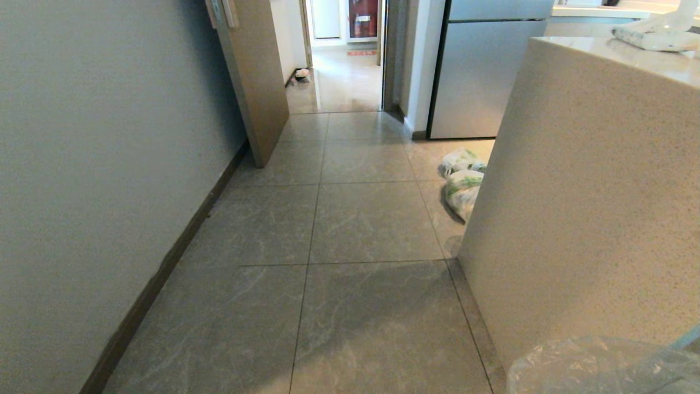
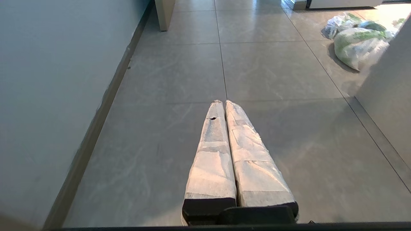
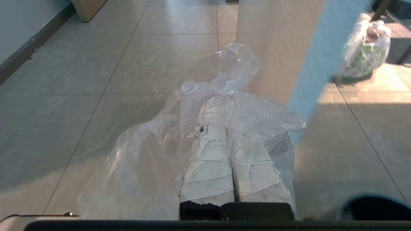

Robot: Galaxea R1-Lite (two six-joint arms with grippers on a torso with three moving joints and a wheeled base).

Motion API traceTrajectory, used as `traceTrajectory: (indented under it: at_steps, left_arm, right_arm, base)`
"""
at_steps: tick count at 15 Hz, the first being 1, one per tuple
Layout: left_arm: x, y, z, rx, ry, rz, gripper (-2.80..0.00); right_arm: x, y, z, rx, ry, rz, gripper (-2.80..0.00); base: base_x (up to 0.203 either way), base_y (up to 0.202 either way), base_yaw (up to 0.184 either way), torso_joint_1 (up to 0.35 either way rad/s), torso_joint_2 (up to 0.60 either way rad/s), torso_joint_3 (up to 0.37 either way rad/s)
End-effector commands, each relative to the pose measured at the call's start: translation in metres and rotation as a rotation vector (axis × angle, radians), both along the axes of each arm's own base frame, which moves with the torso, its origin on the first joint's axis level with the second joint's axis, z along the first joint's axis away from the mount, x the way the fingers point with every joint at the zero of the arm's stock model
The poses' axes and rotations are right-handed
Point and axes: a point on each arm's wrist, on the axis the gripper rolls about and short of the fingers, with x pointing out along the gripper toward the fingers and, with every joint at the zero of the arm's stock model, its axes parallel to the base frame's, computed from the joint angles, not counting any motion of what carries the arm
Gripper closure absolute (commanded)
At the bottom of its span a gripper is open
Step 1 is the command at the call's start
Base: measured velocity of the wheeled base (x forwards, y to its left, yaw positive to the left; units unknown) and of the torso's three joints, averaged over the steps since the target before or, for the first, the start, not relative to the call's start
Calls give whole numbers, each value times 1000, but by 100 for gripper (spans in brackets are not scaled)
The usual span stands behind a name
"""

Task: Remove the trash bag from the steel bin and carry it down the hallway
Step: Put the trash bag at the door

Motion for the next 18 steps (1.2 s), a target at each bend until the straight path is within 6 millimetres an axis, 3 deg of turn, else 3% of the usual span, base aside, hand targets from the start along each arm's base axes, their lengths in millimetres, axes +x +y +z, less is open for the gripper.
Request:
traceTrajectory:
  at_steps: [1,18]
  left_arm:
    - [0,0,0,0,0,0,0]
    - [0,0,0,0,0,0,0]
  right_arm:
    - [0,0,0,-1,1,1,0]
    - [0,0,-1,-1,4,1,0]
  base:
    - [189,0,1,2,2,2]
    - [189,0,1,2,2,2]
